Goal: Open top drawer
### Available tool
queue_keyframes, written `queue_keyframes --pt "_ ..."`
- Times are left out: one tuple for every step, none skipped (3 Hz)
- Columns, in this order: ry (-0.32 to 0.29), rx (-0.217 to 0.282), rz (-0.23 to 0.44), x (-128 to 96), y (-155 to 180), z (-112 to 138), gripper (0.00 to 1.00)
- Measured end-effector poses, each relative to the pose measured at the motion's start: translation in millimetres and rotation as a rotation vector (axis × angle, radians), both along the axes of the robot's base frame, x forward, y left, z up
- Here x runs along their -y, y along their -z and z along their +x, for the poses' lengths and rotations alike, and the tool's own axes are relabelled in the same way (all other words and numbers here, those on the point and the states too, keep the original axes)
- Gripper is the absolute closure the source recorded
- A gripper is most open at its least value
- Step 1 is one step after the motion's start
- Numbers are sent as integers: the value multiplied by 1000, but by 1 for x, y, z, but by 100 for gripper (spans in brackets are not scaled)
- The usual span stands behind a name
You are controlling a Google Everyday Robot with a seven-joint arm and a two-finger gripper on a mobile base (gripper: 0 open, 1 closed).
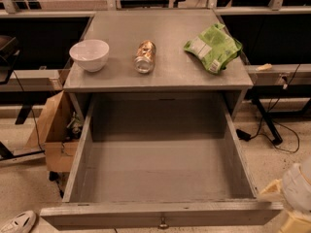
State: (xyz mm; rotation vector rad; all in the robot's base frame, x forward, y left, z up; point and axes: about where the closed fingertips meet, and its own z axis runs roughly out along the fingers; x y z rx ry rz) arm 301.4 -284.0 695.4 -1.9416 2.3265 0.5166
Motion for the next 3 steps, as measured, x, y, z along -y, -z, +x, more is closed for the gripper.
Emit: queue_keyframes --pt "-54 -44 -2 8 10 -29 0" --pt "-91 -77 4 4 22 -44 0" --pt "-92 -78 4 4 22 -44 0"
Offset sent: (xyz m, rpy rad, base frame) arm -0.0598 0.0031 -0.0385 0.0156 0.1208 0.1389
